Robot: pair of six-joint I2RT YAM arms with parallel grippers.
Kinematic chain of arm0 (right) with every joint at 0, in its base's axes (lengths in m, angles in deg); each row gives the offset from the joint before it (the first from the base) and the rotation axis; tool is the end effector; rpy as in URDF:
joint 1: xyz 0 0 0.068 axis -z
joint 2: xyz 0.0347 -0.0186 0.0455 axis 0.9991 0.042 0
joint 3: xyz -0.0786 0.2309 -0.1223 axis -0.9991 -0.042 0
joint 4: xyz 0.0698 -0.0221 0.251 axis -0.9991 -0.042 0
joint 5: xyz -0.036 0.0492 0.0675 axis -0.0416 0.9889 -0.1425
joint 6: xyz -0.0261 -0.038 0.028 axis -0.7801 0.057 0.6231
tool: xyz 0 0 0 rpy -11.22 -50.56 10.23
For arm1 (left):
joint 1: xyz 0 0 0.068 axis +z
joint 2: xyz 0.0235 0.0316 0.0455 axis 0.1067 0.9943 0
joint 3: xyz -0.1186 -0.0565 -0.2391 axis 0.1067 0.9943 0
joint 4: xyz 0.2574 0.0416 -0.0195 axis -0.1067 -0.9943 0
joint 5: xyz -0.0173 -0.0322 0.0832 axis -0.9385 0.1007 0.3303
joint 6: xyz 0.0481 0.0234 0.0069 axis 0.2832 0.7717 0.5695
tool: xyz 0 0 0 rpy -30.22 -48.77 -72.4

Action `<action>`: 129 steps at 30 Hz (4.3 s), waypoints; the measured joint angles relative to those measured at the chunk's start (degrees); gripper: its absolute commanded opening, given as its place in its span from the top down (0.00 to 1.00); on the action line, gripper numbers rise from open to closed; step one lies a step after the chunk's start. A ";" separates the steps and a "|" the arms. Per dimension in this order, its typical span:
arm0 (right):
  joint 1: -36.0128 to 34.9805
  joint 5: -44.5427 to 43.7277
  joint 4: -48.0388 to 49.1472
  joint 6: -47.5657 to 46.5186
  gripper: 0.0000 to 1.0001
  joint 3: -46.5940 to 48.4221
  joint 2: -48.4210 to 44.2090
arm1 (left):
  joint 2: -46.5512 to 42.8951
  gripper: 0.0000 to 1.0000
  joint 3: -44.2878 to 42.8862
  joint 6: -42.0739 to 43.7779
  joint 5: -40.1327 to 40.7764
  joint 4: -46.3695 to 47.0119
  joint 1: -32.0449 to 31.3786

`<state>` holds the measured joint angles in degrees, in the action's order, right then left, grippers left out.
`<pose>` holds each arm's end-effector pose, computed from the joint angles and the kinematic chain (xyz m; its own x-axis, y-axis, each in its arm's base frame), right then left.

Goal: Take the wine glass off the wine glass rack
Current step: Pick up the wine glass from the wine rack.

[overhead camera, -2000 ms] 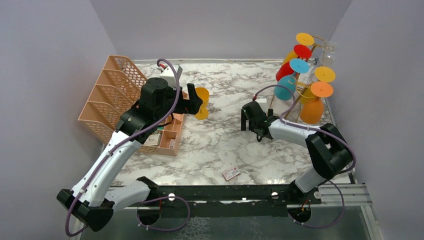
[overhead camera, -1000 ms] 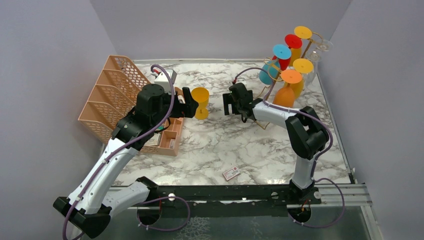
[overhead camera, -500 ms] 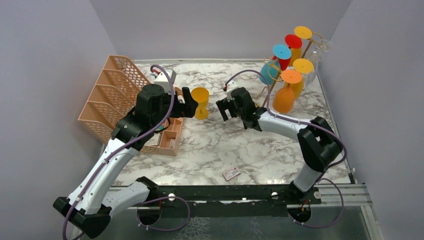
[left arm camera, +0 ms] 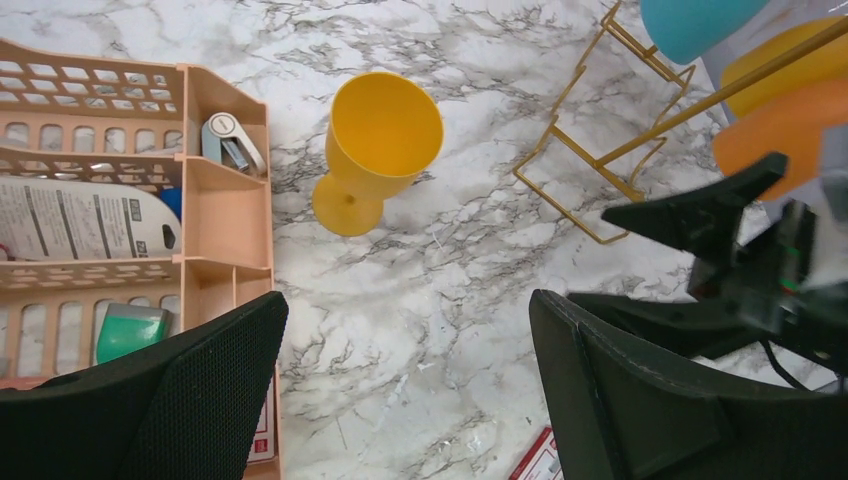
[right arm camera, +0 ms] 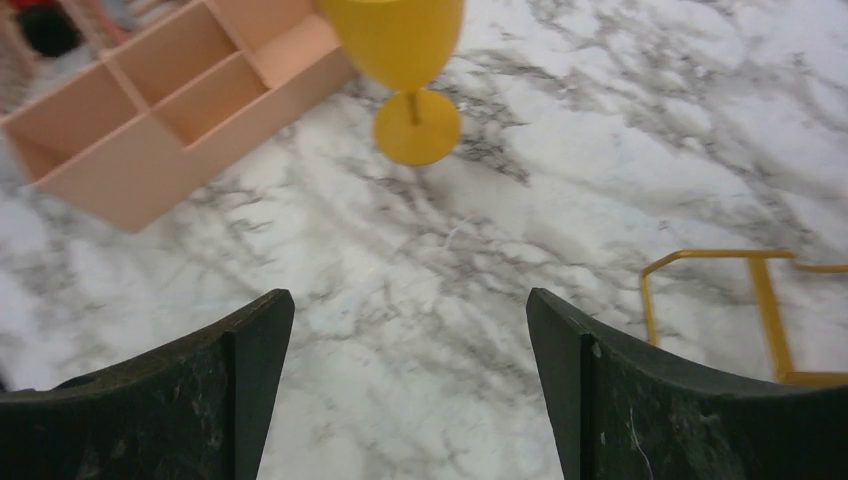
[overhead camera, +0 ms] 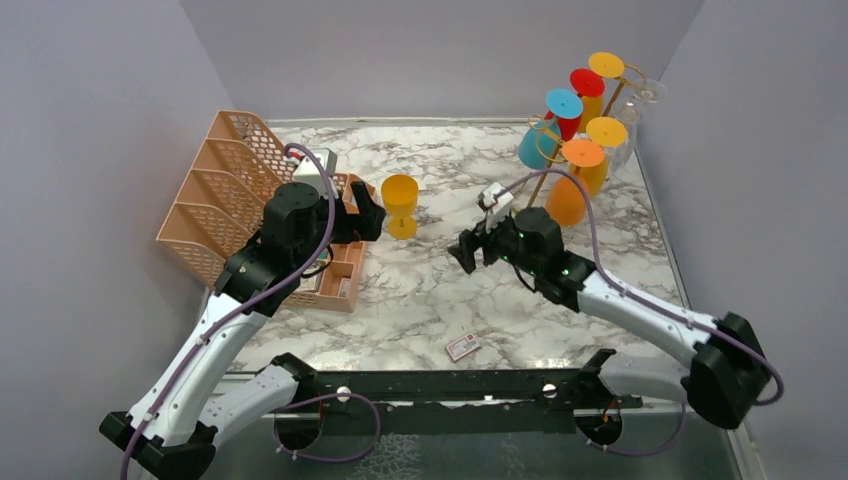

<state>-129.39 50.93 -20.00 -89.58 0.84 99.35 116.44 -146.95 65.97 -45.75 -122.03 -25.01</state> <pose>0.2123 0.1898 0.2643 -0.2474 -0.2442 -0.9376 -0.6701 0.7421 -0.0164 0.1602 -0.0915 0.3922 -0.4457 -0.2008 -0.8724 0.2547 0.9058 -0.3387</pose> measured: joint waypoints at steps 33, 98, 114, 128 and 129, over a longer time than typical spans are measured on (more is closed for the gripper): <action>2.91 -14.01 -31.06 6.03 0.01 44.09 -8.11 | -0.50 0.03 0.92 -1.14 1.29 1.33 0.00; 46.69 8.74 -33.00 45.97 0.88 27.17 -10.82 | 0.90 0.01 -0.42 0.79 -1.81 1.68 0.00; 46.69 8.74 -33.48 51.56 0.99 27.17 -13.38 | 0.39 0.01 0.28 0.00 -1.81 1.84 0.00; 46.69 5.18 -34.25 53.53 0.99 26.82 -16.44 | 0.20 0.01 0.87 -0.74 -2.23 2.16 0.00; 46.69 4.85 -34.25 53.51 0.99 26.82 -16.79 | 0.20 0.01 0.87 -0.76 -2.27 2.19 0.00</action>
<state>-82.71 55.78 -54.25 -36.07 27.66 82.56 116.64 -146.07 65.21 -48.03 -119.85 -25.01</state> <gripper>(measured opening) 0.017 0.987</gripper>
